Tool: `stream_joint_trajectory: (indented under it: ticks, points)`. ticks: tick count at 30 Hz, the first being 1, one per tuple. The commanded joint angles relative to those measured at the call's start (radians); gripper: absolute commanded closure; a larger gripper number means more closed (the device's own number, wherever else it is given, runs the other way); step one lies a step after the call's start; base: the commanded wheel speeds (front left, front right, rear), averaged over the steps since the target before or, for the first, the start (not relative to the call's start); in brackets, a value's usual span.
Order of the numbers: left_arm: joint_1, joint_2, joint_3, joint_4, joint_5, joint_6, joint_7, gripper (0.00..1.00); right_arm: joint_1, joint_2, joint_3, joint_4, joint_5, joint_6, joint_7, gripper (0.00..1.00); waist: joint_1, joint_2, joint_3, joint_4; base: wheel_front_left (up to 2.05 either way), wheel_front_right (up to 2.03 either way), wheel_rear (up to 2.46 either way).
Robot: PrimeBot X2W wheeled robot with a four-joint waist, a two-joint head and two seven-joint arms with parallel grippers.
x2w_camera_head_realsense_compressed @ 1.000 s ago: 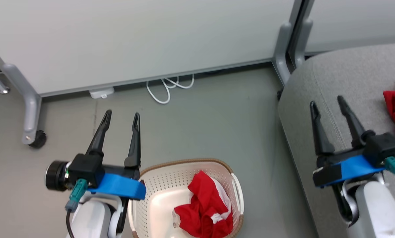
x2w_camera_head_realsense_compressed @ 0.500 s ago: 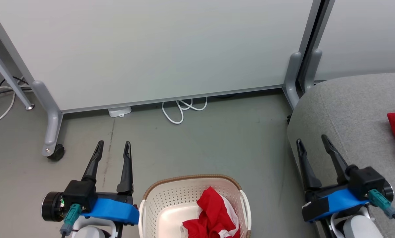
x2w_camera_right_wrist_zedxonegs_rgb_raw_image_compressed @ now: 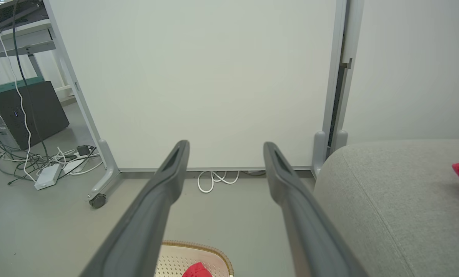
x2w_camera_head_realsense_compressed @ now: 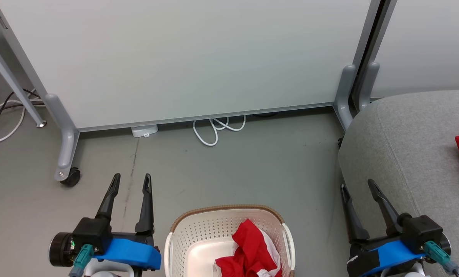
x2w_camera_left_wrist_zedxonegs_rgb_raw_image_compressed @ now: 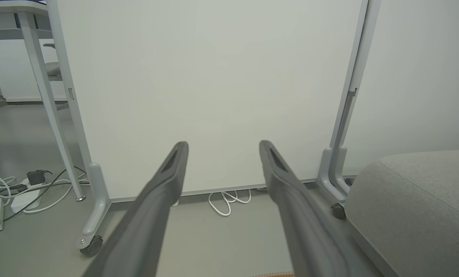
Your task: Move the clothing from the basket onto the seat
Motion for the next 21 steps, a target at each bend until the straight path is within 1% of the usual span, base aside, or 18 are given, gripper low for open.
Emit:
stream_joint_trajectory:
  ticks: [1, 12, 17, 21]
  points:
    - [0.007, -0.002, -0.004, 0.001, -0.004, 0.0, -0.003, 0.0, 0.014, 0.003, -0.003, -0.003, 0.001, 0.0, -0.001, 0.0, 0.0001, -0.0001, 0.0, 0.0, 0.0, 0.0, 0.0]
    - [0.0, -0.002, -0.009, 0.013, -0.002, 0.0, -0.003, 0.0, 0.011, 0.005, -0.008, -0.004, 0.011, 0.0, -0.001, 0.0, 0.0001, -0.0001, 0.0, 0.002, 0.0, 0.0, 0.0]
    - [-0.016, -0.002, -0.021, 0.032, 0.015, -0.009, -0.003, 0.0, 0.003, 0.005, 0.003, 0.003, 0.019, 0.0, -0.001, 0.0, 0.0001, -0.0001, 0.006, -0.004, 0.0, 0.0, 0.0]
    - [-0.043, -0.002, -0.05, 0.073, 0.038, -0.018, -0.003, 0.0, -0.017, 0.005, 0.002, 0.001, 0.024, 0.0, -0.001, 0.0, 0.0001, -0.0001, 0.02, -0.022, 0.0, 0.0, 0.0]
